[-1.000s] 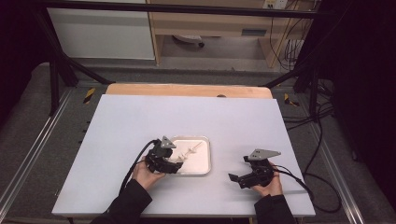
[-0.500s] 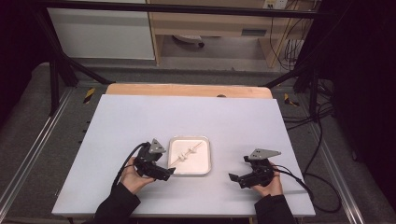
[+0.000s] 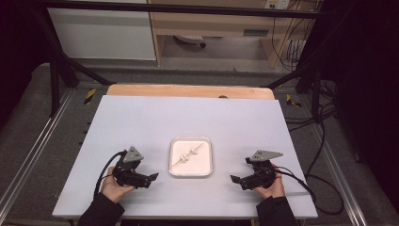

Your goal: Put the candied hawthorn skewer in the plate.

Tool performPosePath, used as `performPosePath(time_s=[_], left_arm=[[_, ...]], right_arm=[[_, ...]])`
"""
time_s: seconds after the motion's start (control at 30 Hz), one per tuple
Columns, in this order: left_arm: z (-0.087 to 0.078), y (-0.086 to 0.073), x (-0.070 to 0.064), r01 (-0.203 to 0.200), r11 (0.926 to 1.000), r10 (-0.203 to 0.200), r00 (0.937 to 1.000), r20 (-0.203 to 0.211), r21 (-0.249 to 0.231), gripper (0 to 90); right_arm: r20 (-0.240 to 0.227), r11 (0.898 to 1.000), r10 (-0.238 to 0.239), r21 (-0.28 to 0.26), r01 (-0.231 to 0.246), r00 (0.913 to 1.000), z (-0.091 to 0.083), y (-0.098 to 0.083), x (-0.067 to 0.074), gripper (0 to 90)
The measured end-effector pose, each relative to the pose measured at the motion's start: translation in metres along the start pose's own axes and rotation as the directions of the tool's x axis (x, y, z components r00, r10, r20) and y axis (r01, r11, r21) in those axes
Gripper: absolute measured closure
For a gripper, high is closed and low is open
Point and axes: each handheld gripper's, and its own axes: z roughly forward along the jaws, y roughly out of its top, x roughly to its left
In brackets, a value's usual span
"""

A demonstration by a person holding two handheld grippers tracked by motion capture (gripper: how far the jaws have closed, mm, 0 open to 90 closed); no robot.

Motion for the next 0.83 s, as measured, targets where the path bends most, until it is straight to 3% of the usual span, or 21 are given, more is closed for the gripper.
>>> performPosePath(time_s=[0.03, 0.17, 0.37, 0.83], left_arm=[[0.001, -0.003, 0.003, -0.023, 0.9995, 0.023, 0.9996, 0.015, -0.023, 8.6], [-0.006, -0.015, 0.007, 0.025, 0.9997, -0.025, 0.9997, -0.006, -0.004, 8.6], [-0.01, -0.029, 0.014, 0.048, 0.9988, -0.048, 0.9988, -0.01, -0.008, 8.6], [-0.01, -0.032, 0.018, 0.051, 0.9986, -0.051, 0.9987, -0.002, -0.016, 8.7]], right_arm=[[0.001, 1.0, 0.001, 0.0, -0.001, 1.0, 0.0, 0.0, 0.0, 0.3], [-0.001, 1.0, 0.001, 0.009, -0.001, 1.0, 0.001, 0.0, 0.0, 0.3], [-0.004, 1.0, -0.002, 0.016, 0.002, 1.0, 0.0, -0.001, 0.0, 0.3], [-0.006, 1.0, -0.004, 0.03, 0.004, 1.0, 0.001, -0.002, 0.001, 0.3]])
